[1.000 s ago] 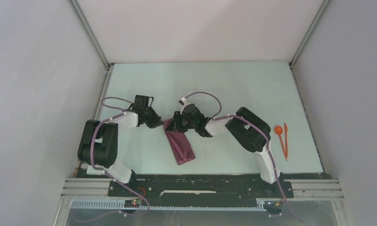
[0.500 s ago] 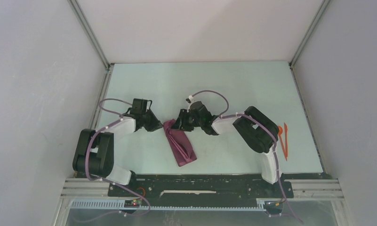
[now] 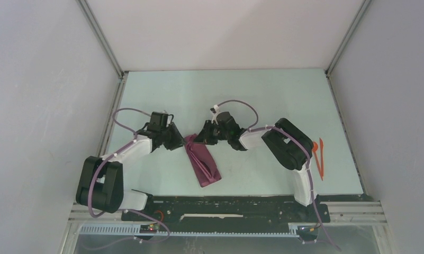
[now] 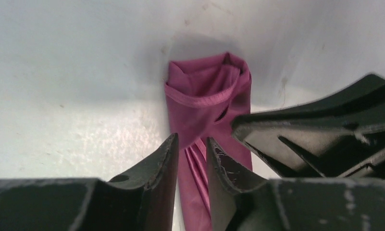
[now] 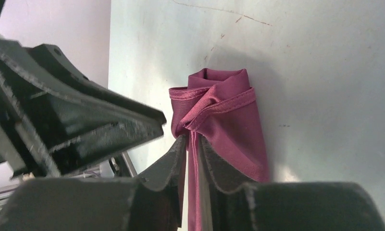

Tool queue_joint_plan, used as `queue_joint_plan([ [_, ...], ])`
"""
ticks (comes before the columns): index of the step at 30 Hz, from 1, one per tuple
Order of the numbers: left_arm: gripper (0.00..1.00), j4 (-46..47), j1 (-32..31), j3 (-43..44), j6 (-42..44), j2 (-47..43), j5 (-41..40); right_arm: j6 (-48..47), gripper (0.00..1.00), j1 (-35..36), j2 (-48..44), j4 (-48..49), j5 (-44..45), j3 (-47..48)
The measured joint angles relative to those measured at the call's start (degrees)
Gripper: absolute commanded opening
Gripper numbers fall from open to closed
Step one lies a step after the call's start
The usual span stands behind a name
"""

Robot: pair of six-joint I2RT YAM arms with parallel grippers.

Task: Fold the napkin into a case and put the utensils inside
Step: Pick up the smaller rectangle folded napkin, then smooth out the smaller rectangle-folded napkin at the center of the board.

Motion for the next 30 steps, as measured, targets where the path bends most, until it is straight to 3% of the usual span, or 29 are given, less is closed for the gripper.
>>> queue_joint_plan([
  [6, 0.34, -2.93, -6.99, 0.55, 0.52, 0.02, -4.02, 0.83, 0.16, 0.87, 1.05, 0.13, -0.17, 0.00],
  [10, 0.25, -5.60, -9.79, 1.79, 1.31, 0.04, -9.84, 0.87, 0.15, 1.38, 1.09, 0.20, -0.31, 0.00],
  [17, 0.27, -8.66, -10.58, 8.17, 3.74, 3.13, -15.96, 0.92, 0.14, 1.44, 1.20, 0.42, -0.35, 0.00],
  [30, 0.29, -10.10, -12.04, 11.69, 5.20, 7.78, -17.29, 0.94, 0.15, 1.44, 1.68, 0.59, -0.37, 0.00],
])
